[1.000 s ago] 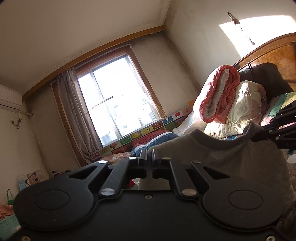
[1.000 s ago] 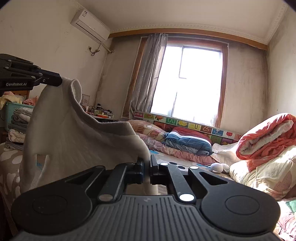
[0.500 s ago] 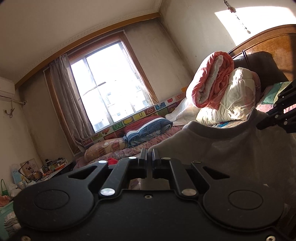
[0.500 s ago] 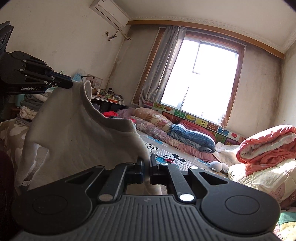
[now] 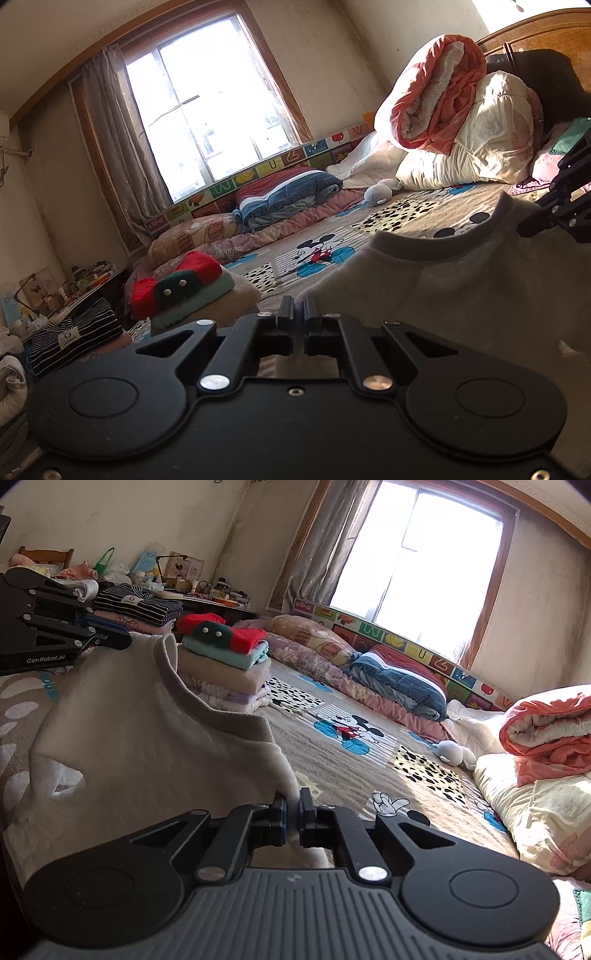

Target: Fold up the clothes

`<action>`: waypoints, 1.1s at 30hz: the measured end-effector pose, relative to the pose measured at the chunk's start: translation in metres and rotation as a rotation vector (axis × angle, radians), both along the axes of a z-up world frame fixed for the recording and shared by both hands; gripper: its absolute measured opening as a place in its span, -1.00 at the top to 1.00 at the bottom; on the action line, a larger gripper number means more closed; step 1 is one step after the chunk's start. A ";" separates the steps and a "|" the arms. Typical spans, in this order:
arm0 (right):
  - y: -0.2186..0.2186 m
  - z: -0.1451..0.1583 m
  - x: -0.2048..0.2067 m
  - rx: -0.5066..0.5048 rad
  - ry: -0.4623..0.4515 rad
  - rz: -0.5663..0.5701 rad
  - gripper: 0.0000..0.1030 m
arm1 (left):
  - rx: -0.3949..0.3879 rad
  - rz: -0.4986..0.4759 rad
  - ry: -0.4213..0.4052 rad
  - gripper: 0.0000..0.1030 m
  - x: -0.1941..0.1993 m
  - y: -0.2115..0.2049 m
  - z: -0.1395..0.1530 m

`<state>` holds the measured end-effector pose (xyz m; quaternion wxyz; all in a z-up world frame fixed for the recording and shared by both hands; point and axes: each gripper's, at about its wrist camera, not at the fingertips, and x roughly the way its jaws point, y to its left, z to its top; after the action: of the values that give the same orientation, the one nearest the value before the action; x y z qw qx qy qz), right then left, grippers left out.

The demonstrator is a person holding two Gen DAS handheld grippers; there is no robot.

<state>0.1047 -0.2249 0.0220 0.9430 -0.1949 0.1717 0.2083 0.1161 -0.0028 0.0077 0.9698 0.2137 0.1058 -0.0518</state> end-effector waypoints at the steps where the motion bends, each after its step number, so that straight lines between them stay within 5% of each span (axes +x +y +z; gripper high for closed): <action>1: 0.002 -0.004 0.011 -0.005 0.013 -0.001 0.86 | 0.001 0.003 0.011 0.93 0.008 0.000 -0.003; 15: 0.025 -0.050 0.141 -0.016 0.167 -0.023 0.86 | -0.074 0.032 0.185 0.93 0.129 0.019 -0.042; 33: 0.031 -0.110 0.235 -0.007 0.371 -0.087 0.85 | -0.022 0.061 0.392 0.93 0.219 0.012 -0.096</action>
<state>0.3395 -0.1939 -0.0876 0.9026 -0.1487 0.3513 0.1993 0.3350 0.0093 -0.0881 0.9340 0.1857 0.2984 -0.0643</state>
